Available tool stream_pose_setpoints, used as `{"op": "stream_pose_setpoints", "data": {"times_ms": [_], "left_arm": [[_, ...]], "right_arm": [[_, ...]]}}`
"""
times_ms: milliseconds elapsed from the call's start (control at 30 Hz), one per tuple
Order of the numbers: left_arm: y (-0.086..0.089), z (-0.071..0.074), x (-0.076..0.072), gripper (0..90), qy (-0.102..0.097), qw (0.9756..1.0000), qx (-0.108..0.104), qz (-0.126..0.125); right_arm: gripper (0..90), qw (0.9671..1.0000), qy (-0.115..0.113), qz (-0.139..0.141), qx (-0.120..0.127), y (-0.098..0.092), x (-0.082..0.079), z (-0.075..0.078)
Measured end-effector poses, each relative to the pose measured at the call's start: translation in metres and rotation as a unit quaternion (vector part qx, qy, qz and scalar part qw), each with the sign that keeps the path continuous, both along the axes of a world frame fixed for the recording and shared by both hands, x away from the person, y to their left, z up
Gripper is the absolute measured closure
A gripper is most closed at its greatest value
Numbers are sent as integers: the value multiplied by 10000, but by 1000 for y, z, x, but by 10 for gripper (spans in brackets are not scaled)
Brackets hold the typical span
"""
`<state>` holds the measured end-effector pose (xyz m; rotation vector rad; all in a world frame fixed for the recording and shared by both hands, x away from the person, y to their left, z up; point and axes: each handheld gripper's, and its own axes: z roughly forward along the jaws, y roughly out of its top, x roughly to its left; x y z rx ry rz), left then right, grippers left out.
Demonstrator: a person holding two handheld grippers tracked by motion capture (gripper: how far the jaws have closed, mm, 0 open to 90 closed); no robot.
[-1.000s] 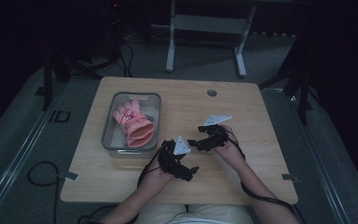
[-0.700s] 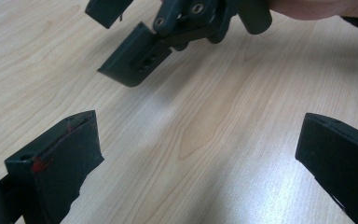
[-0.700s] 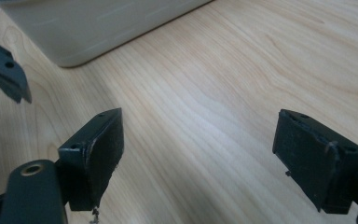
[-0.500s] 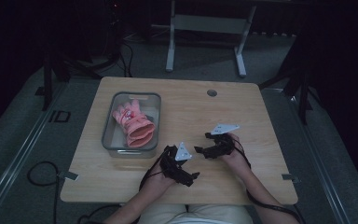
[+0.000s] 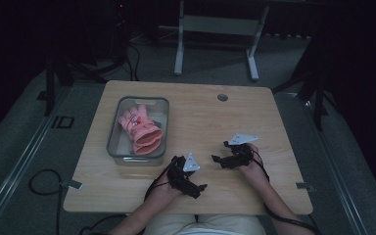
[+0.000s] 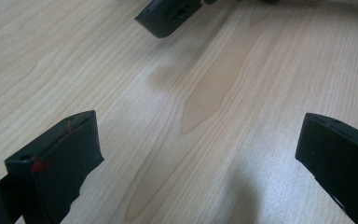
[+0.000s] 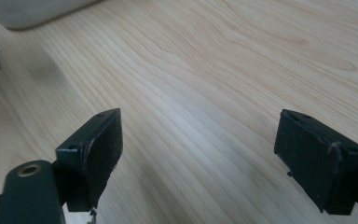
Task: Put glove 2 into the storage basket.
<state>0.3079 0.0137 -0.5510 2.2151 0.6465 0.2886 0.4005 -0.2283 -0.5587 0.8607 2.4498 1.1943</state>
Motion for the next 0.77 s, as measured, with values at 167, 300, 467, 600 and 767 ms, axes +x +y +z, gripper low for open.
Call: {"op": "stream_pose_setpoints", "data": {"times_ms": [167, 300, 467, 600, 767], "left_arm": [[3, -3, 1, 0, 0, 10000, -24, 70], [5, -4, 2, 0, 32, 9999, -73, 107], [7, -4, 2, 0, 34, 9999, -96, 126], [8, -4, 2, 0, 38, 9998, -105, 141], [10, -5, 1, 0, 40, 9997, -172, 158]], "right_arm": [[154, 9998, -66, -162, -10, -7, 0, -3], [155, 9996, -97, -261, 25, -14, -1, -2], [155, 9992, -105, -383, 39, -24, -1, -2], [155, 9990, -95, -436, 100, -26, -1, -2], [155, 9989, -102, -447, 118, -27, 0, -2]]}}
